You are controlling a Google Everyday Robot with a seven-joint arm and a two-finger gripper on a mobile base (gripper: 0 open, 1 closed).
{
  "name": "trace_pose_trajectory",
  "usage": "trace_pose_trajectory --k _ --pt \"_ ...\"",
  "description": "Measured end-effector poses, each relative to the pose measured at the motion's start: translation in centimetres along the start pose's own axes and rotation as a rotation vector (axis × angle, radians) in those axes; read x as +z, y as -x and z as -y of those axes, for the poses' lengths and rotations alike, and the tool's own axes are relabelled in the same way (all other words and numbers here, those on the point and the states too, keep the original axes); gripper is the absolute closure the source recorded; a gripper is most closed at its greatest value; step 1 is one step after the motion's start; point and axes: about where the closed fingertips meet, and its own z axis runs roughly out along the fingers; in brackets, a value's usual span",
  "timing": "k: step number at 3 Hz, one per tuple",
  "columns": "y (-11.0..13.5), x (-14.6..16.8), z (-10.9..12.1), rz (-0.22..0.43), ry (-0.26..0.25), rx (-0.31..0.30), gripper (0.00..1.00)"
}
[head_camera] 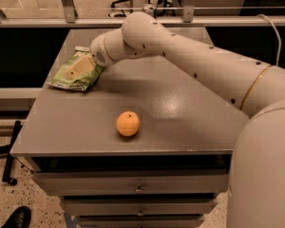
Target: Pick green jalapeno chip bag
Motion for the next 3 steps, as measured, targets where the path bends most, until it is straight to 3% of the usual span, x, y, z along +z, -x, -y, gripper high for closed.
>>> trace_pose_trajectory --k 1,3 --pt "-1.84 1.32 0.24 -0.022 -0.014 0.024 0.16" --pt "-2.61 1.45 0.54 -0.015 -0.037 0.030 0.62"
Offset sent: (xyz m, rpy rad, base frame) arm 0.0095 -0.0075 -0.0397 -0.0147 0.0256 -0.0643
